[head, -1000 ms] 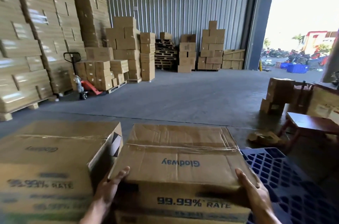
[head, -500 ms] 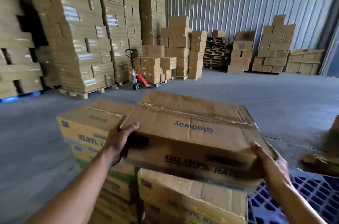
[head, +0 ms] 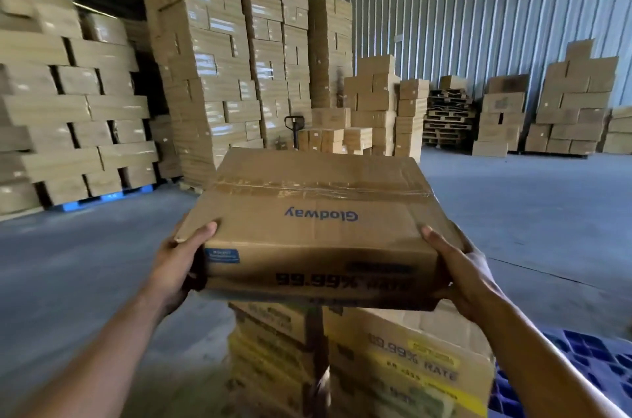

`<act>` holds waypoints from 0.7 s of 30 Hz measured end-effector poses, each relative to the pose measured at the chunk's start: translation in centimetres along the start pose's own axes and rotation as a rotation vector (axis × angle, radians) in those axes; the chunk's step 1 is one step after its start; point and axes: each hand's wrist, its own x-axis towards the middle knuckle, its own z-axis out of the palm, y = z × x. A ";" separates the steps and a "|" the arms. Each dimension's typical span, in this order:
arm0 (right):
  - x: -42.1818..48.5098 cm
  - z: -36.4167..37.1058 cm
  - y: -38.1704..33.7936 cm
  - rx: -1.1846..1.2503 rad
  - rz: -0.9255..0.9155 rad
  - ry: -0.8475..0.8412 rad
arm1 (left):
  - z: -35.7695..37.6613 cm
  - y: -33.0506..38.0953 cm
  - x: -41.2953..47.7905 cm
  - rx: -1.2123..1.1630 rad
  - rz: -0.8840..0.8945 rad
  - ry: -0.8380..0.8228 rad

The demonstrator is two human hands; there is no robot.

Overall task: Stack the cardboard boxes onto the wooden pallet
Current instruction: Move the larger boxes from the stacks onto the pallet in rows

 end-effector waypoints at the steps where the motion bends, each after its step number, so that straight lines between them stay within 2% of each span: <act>1: -1.7 1.3 0.2 -0.004 0.007 -0.027 | -2.6 0.5 -1.7 0.008 -0.010 -0.013; 5: -8.8 7.2 2.2 -0.042 0.055 -0.146 | -13.9 2.1 -10.1 0.101 -0.059 0.035; 11: -18.1 16.8 7.1 -0.179 0.131 -0.350 | -28.5 3.4 -23.2 0.114 -0.114 0.285; 18: -26.6 29.1 9.9 -0.279 0.126 -0.643 | -40.2 4.8 -34.0 0.009 -0.158 0.589; 21: -29.2 34.2 11.7 -0.285 0.042 -0.653 | -44.2 4.5 -36.9 -0.028 -0.171 0.679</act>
